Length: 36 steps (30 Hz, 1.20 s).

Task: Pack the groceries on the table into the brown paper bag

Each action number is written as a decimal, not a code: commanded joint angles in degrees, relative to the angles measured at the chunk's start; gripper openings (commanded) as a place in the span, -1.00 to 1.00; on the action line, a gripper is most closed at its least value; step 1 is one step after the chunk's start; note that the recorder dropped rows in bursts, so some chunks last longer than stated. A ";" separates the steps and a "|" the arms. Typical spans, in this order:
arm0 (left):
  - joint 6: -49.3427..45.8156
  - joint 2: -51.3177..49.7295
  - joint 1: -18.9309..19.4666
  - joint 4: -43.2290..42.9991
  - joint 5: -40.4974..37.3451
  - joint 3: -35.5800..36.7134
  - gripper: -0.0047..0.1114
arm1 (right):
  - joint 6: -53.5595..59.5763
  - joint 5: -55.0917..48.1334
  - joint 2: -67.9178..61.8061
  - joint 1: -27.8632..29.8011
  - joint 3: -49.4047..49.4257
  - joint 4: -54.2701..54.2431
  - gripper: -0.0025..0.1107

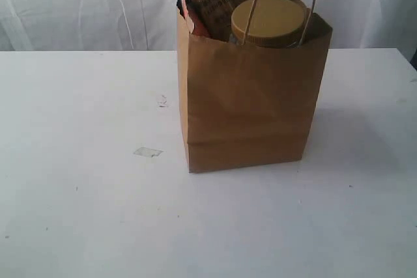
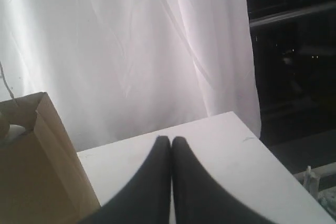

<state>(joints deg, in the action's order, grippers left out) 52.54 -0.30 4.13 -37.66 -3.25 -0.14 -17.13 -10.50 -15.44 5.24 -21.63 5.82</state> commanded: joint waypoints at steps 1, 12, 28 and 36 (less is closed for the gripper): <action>-0.04 0.27 -0.42 -0.53 0.25 0.14 -0.92 | -0.69 -0.64 2.16 0.09 0.24 0.01 -0.96; -0.04 0.27 -0.42 -0.53 0.25 0.14 -0.92 | 1.04 2.37 4.76 -1.91 1.55 0.01 -0.96; -0.04 0.19 -0.42 -0.53 0.28 0.14 -0.92 | 4.65 10.95 15.44 0.03 21.63 -1.17 -0.96; -0.04 0.19 -0.42 -0.53 0.28 0.14 -0.92 | 15.51 -9.10 15.44 0.03 21.63 -1.32 -0.96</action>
<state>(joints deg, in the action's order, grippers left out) 52.54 -0.30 4.13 -37.66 -3.25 -0.14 -5.95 -17.31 -0.26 5.00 -0.18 3.74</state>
